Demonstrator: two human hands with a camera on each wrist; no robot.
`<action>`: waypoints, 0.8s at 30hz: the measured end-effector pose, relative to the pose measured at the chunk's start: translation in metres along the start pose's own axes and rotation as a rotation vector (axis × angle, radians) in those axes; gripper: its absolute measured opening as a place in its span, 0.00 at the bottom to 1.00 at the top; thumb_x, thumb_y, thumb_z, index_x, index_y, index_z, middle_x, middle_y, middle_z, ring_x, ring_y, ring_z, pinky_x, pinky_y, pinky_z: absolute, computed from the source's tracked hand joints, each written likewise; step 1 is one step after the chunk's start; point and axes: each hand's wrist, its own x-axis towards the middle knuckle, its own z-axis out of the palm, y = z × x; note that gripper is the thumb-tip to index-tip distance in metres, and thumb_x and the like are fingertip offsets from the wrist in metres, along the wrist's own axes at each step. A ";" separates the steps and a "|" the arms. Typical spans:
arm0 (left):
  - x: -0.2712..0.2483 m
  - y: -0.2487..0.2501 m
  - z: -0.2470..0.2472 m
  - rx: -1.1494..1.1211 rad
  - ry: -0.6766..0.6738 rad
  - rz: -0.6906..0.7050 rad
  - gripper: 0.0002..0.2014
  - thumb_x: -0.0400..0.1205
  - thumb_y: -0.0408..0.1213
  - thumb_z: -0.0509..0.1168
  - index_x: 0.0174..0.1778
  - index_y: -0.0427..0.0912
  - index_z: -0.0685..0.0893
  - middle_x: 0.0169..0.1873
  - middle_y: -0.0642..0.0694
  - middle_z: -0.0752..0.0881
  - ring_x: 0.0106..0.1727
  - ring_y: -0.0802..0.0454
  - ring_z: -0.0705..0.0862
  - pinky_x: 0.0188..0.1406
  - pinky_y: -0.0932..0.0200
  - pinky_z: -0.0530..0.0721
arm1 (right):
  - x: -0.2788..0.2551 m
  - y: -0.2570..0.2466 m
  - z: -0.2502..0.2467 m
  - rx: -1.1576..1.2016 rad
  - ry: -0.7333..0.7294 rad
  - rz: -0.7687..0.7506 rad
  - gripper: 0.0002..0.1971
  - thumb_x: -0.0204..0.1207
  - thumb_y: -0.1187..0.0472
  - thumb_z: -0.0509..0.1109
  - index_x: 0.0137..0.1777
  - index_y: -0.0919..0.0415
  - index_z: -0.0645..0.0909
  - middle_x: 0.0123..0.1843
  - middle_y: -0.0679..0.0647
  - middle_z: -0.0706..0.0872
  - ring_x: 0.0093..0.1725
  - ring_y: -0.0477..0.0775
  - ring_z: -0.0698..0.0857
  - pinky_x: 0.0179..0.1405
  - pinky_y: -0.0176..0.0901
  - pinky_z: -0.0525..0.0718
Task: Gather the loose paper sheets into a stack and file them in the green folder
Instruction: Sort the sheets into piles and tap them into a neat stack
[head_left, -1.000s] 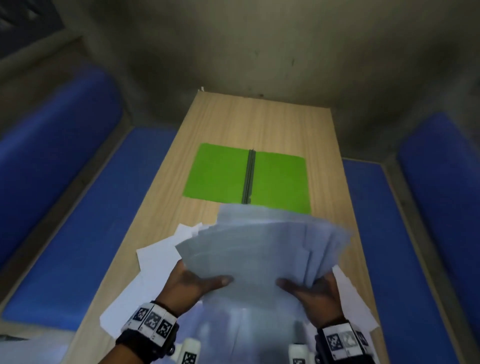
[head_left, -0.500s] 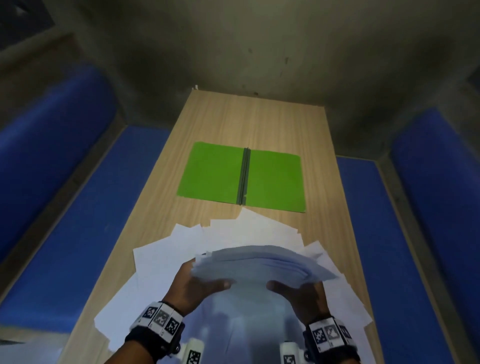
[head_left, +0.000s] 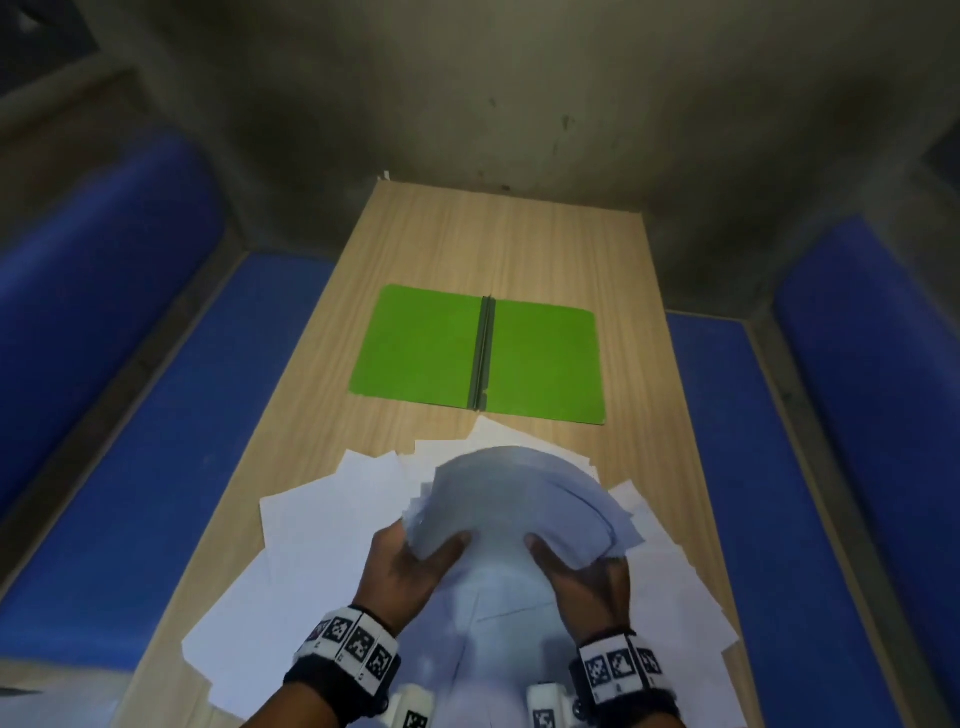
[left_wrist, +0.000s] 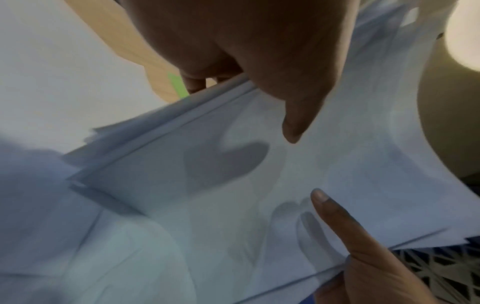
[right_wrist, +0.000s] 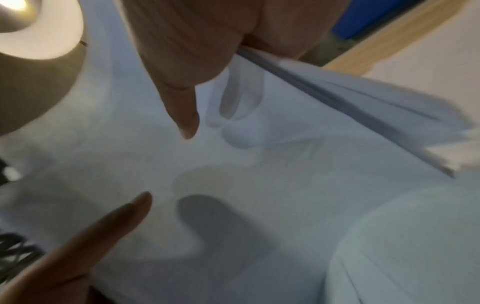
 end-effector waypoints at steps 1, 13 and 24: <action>-0.001 0.001 0.001 -0.017 0.006 -0.018 0.14 0.66 0.52 0.86 0.42 0.53 0.94 0.40 0.58 0.96 0.44 0.61 0.93 0.51 0.56 0.92 | 0.001 0.000 0.001 0.030 -0.009 0.014 0.26 0.58 0.56 0.87 0.53 0.43 0.79 0.47 0.30 0.84 0.42 0.15 0.80 0.44 0.13 0.78; -0.004 0.015 -0.009 -0.007 0.031 0.199 0.46 0.57 0.69 0.83 0.66 0.45 0.86 0.55 0.49 0.93 0.59 0.56 0.91 0.55 0.68 0.87 | 0.006 0.005 -0.015 0.197 0.074 -0.213 0.38 0.51 0.40 0.85 0.56 0.63 0.81 0.51 0.52 0.88 0.55 0.52 0.86 0.60 0.43 0.82; -0.010 0.058 0.016 -0.061 0.306 0.161 0.08 0.82 0.41 0.73 0.38 0.47 0.86 0.40 0.52 0.89 0.38 0.70 0.83 0.38 0.76 0.77 | -0.003 -0.019 0.002 0.245 0.217 -0.200 0.05 0.77 0.54 0.72 0.46 0.54 0.81 0.41 0.44 0.83 0.40 0.42 0.80 0.42 0.33 0.78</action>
